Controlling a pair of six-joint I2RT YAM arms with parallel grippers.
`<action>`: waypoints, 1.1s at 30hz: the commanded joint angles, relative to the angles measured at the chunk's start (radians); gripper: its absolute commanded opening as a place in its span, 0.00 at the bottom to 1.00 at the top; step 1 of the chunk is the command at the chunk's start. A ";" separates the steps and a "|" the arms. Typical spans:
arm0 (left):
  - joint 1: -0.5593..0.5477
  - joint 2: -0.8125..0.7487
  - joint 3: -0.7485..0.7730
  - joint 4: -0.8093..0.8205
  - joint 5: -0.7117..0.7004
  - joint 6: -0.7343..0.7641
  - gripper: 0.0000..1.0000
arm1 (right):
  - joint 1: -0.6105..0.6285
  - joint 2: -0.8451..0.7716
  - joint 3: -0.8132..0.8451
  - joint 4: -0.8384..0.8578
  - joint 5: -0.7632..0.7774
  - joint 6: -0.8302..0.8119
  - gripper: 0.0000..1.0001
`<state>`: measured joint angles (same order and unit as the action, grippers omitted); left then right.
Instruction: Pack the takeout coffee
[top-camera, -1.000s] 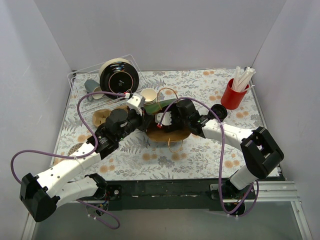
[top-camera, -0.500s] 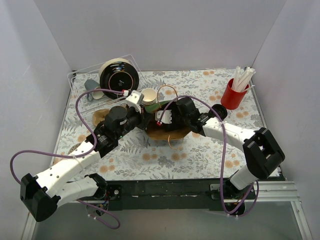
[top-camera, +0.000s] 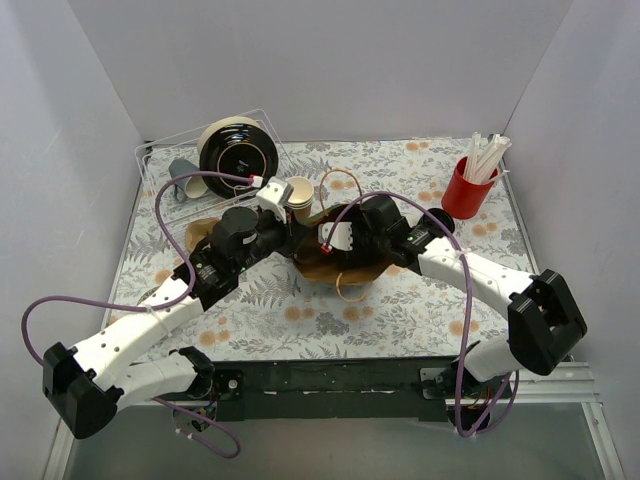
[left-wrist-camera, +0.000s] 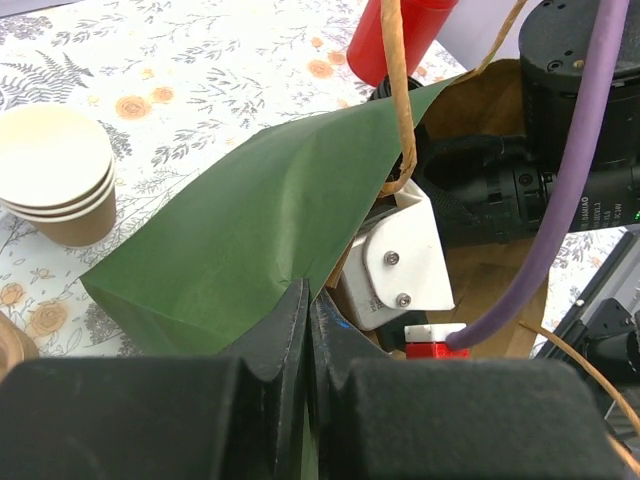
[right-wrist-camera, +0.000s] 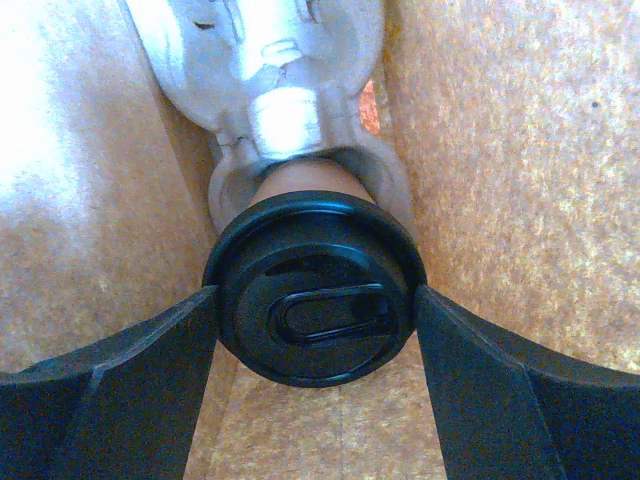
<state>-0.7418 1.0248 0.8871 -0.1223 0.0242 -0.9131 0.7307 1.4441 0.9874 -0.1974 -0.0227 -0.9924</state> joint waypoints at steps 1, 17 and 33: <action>-0.004 -0.002 0.055 -0.005 0.023 0.000 0.00 | -0.008 -0.057 0.054 -0.088 0.006 0.005 0.88; -0.004 0.027 0.096 -0.048 0.031 0.057 0.00 | -0.008 -0.162 0.057 -0.240 -0.068 -0.020 0.99; -0.004 0.034 0.079 -0.053 0.040 0.072 0.00 | -0.008 -0.232 0.004 -0.172 -0.086 -0.017 0.99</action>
<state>-0.7456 1.0580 0.9470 -0.1570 0.0643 -0.8543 0.7284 1.2488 0.9989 -0.3923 -0.0937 -1.0058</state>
